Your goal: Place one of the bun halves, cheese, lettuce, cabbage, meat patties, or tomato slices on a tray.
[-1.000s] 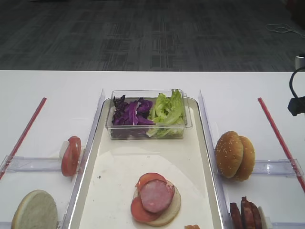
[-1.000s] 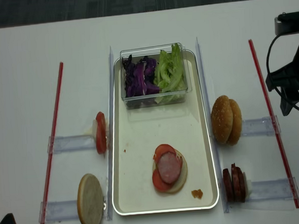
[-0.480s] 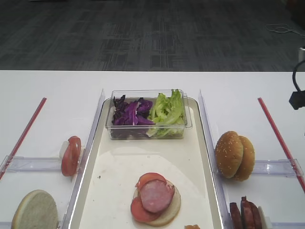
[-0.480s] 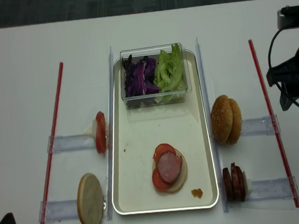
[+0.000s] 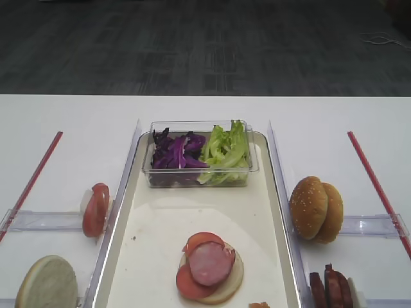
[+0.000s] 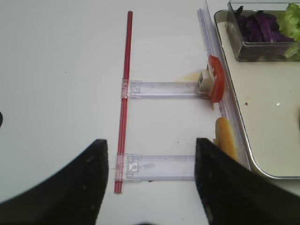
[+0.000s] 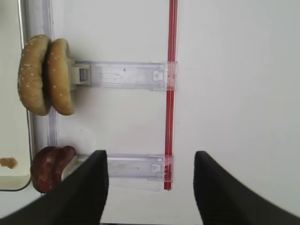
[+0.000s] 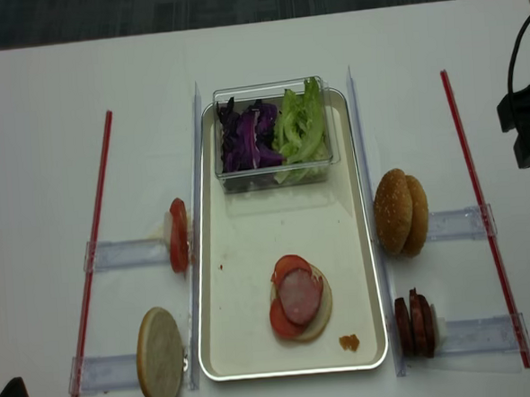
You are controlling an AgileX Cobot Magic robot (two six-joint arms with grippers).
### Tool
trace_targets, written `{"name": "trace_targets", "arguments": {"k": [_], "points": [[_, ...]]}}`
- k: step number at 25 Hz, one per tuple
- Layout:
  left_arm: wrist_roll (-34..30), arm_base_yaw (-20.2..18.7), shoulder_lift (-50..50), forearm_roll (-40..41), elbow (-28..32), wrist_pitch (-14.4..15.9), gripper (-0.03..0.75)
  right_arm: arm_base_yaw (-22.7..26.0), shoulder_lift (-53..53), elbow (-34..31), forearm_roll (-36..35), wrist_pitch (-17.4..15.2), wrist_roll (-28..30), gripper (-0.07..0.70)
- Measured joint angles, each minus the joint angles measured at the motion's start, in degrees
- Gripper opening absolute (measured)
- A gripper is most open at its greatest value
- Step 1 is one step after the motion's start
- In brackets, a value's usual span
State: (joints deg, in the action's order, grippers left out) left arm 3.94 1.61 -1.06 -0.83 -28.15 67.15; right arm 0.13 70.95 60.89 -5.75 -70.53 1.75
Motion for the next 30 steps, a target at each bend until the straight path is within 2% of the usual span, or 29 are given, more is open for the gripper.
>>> {"name": "trace_targets", "arguments": {"k": [12,30], "points": [[0.0,0.0,0.0,0.0,0.0,0.0,0.420,0.0,-14.4,0.0,-0.3,-1.0,0.0,0.417],[0.0,0.0,0.0,0.0,0.0,0.0,0.420,0.0,-30.0,0.0,-1.3,-2.0,0.0,0.417]]}}
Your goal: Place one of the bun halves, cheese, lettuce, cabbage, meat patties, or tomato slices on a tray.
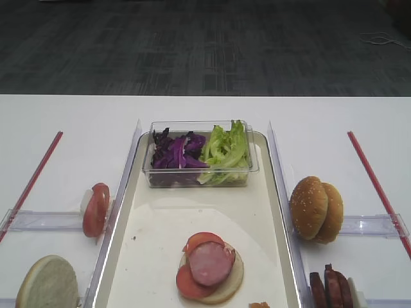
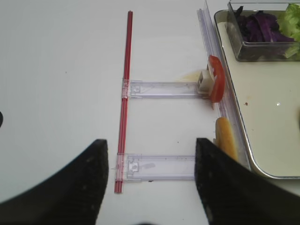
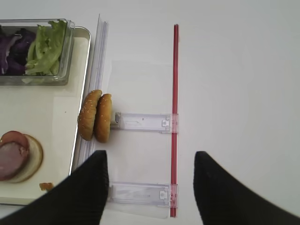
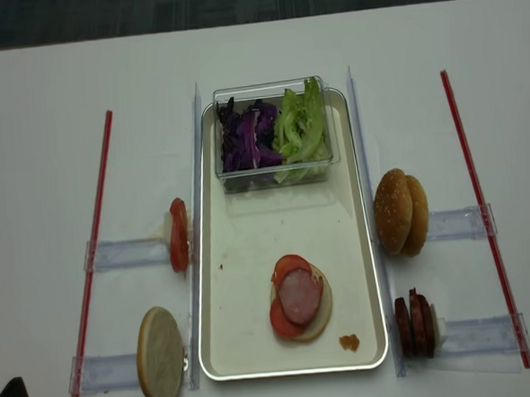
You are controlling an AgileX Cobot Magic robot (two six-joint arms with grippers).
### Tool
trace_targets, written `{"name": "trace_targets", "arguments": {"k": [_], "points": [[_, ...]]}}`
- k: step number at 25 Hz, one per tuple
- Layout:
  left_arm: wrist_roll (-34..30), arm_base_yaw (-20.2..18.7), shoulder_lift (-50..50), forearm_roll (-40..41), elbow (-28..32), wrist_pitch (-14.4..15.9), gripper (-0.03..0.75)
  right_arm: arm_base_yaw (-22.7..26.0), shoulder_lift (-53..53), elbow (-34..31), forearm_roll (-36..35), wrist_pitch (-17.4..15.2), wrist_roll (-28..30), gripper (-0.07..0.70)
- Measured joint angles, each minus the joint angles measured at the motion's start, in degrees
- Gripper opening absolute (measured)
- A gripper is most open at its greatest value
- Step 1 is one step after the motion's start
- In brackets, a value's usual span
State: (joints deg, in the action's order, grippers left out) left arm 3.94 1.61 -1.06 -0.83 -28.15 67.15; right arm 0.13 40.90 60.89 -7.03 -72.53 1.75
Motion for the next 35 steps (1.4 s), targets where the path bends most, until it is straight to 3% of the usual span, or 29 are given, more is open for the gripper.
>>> {"name": "trace_targets", "arguments": {"k": [28,35], "points": [[0.0,0.0,0.0,0.0,0.0,0.0,0.420,0.0,-20.9,-0.2,-1.4,-1.0,-0.3,0.417],[0.0,0.0,0.0,0.0,0.0,0.0,0.420,0.0,-29.3,-9.8,-1.7,-1.1,-0.3,0.417]]}}
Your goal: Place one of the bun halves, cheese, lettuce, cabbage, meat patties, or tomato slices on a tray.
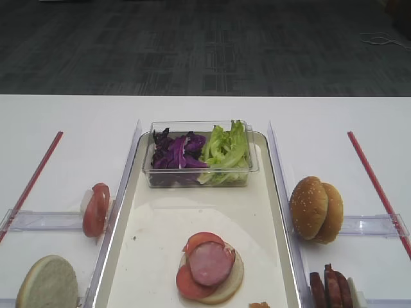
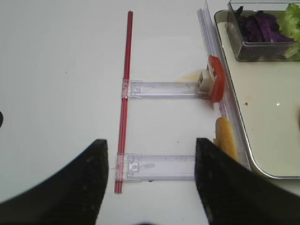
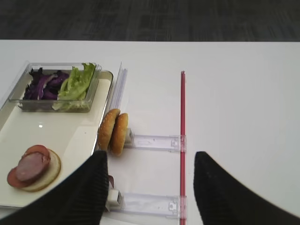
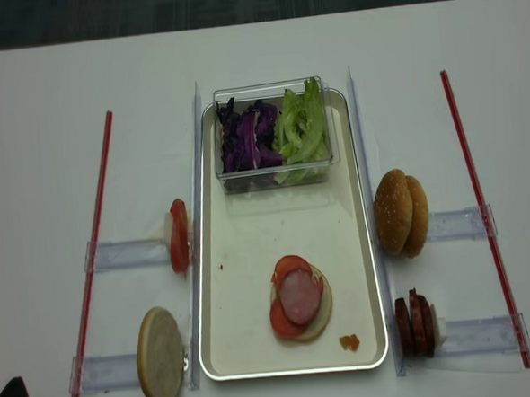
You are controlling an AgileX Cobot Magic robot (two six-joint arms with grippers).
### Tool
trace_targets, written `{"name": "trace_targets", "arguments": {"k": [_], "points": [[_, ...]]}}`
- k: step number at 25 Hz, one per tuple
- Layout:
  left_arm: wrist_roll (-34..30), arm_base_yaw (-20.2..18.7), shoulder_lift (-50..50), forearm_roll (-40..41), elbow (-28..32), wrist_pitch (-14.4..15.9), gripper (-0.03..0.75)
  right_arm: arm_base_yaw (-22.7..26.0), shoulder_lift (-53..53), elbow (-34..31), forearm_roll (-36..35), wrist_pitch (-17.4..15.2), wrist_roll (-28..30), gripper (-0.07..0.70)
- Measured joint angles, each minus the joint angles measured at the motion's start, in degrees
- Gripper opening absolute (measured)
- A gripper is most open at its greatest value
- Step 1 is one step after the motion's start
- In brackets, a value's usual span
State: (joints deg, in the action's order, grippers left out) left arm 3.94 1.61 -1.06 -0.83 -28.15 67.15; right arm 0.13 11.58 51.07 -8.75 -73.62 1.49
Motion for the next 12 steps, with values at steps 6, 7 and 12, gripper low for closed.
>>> {"name": "trace_targets", "arguments": {"k": [6,7,12], "points": [[0.0,0.0,0.0,0.0,0.0,0.0,0.420,0.0,-4.8,-7.9,1.0,-0.1,0.0,0.417],[0.0,0.0,0.0,0.0,0.0,0.0,0.420,0.0,-5.1,-8.9,1.1,-0.1,0.0,0.417],[0.0,0.0,0.0,0.0,0.0,0.0,0.420,0.0,-5.6,-12.6,1.2,0.4,0.0,0.417]]}}
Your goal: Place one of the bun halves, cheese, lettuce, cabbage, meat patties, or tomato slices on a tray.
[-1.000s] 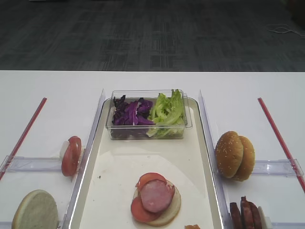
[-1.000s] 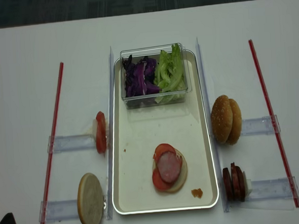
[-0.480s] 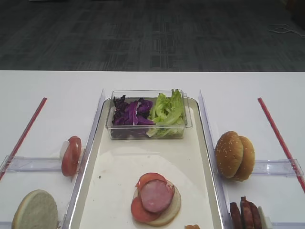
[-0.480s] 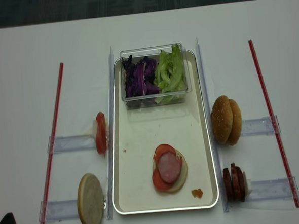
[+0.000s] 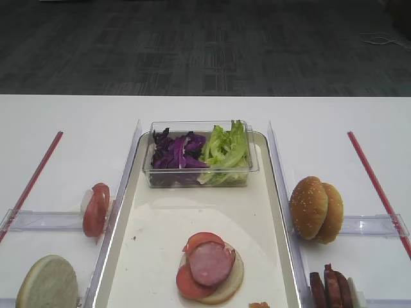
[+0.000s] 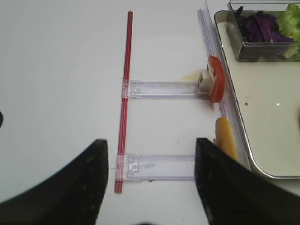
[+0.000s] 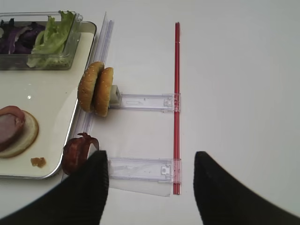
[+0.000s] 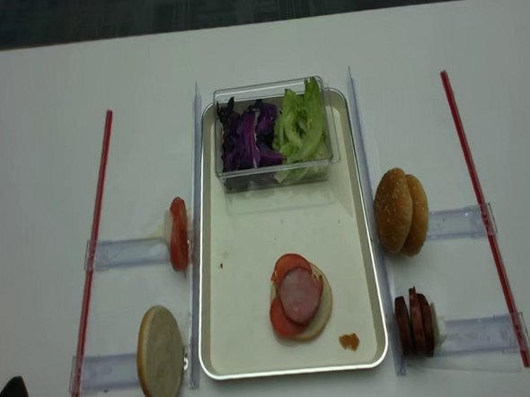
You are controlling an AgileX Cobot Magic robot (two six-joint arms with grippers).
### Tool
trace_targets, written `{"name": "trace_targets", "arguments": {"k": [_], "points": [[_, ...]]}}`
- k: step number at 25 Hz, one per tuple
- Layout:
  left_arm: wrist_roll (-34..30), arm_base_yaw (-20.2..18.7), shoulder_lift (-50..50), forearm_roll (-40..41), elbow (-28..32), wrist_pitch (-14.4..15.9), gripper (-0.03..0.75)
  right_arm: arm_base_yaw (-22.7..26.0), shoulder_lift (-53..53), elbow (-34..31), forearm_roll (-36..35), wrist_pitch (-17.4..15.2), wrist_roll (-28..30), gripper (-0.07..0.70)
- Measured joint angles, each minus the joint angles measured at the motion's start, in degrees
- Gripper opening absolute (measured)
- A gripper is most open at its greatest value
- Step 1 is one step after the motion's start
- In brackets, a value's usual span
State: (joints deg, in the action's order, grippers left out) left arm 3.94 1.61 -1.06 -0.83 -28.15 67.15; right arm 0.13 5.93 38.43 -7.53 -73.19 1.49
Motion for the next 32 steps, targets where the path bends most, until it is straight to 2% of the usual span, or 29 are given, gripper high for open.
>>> {"name": "trace_targets", "arguments": {"k": [9,20,32], "points": [[0.0,0.0,0.0,0.0,0.0,0.0,0.420,0.0,0.0,-4.5,0.0,4.9,0.0,0.417],[0.0,0.0,0.0,0.0,0.0,0.0,0.420,0.0,0.0,-8.5,0.1,8.6,0.0,0.417],[0.0,0.0,0.0,0.0,0.0,0.0,0.420,0.0,-1.4,-10.8,0.0,8.9,1.1,0.417]]}}
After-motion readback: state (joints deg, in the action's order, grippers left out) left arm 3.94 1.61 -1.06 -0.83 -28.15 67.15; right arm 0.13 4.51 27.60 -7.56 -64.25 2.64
